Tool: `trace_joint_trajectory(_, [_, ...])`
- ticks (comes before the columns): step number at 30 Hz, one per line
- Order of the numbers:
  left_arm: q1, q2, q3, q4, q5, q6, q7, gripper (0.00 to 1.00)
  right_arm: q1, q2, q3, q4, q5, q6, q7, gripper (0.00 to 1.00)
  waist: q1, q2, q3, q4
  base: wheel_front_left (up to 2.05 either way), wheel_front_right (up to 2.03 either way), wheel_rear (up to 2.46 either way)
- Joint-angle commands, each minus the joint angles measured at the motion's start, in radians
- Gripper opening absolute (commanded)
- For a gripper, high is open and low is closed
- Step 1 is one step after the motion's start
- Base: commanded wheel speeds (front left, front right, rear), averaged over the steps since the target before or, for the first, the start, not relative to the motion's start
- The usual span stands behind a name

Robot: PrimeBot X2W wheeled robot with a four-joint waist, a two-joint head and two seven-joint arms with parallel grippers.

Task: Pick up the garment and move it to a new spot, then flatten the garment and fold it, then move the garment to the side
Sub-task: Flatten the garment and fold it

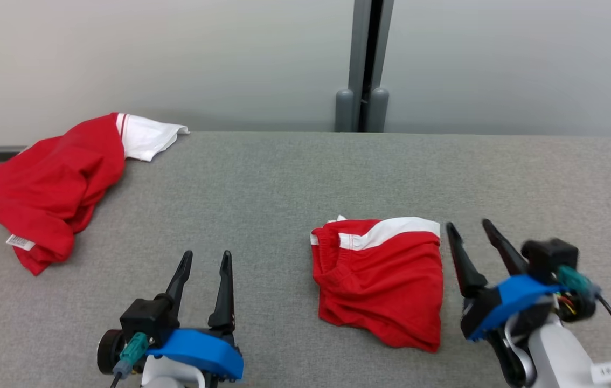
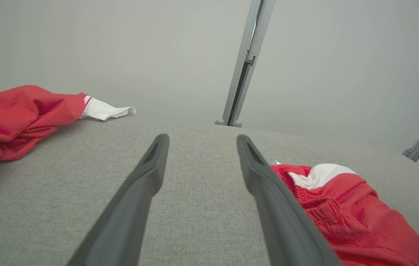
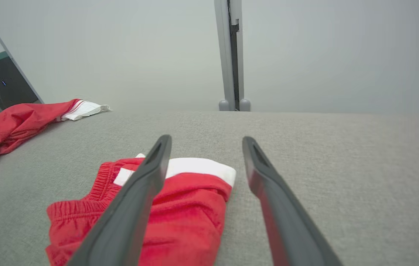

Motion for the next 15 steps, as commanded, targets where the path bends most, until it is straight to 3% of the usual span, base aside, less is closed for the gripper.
trace_joint_trajectory(1, [0.015,0.007,0.007,0.01,0.015,0.004,-0.002,1.0,0.039,0.009,-0.028,-0.024,-0.028,0.0,-0.022,1.0,0.0,0.0,-0.014,-0.014,0.0,0.0,0.0])
trace_joint_trajectory(7, [0.067,0.013,0.032,0.027,0.038,0.01,-0.002,1.0,0.188,0.029,-0.146,-0.122,-0.136,0.0,-0.09,1.0,0.0,0.0,-0.034,-0.019,0.0,0.0,0.0])
trace_joint_trajectory(15, [0.151,0.02,0.078,0.004,0.05,0.015,-0.003,1.0,0.285,0.031,-0.159,-0.168,-0.084,0.0,-0.118,1.0,0.0,0.0,-0.046,-0.014,0.0,0.0,0.0])
